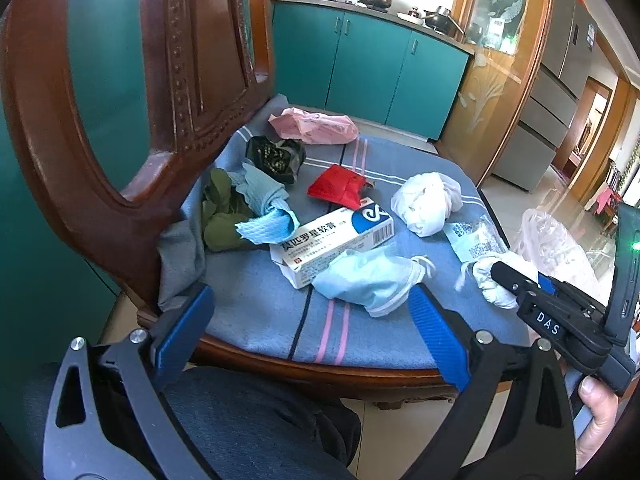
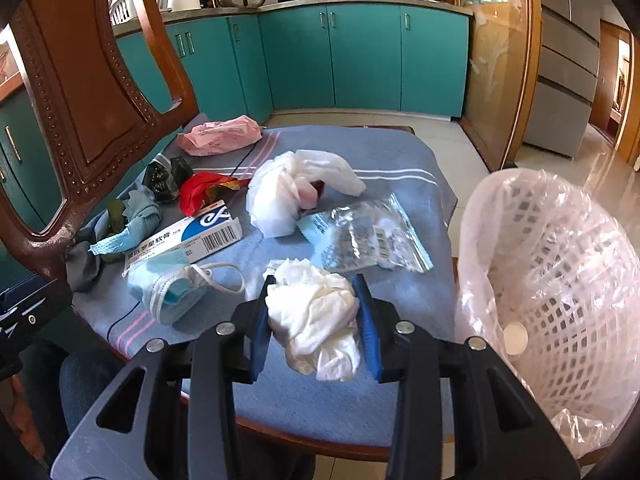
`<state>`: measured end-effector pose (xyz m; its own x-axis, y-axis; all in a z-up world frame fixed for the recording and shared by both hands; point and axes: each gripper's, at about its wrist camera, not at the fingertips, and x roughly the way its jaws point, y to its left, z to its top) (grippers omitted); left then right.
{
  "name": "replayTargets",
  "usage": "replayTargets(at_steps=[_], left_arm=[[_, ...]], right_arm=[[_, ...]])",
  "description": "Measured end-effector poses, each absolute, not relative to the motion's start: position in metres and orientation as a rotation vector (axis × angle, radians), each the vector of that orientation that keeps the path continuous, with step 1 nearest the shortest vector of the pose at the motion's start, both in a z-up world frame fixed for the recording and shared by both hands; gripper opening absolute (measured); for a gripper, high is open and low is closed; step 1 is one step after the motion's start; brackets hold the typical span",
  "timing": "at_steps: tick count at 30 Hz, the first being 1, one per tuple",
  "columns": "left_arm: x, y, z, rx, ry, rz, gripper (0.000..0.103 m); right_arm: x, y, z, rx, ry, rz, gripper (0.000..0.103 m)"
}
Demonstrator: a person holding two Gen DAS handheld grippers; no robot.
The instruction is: Collect trash
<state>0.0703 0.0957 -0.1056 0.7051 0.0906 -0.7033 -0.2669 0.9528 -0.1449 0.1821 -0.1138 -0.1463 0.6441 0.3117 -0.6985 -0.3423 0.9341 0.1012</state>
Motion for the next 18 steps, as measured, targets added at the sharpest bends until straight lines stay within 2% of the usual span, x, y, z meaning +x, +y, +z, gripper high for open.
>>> replayTargets(at_steps=[18], left_arm=[[0.0721,0.0882,-0.1083,-0.236,0.780,0.194,0.097]], right_arm=[[0.1783,-0.1118,-0.1535,-0.028,0.819,0.401,0.039]])
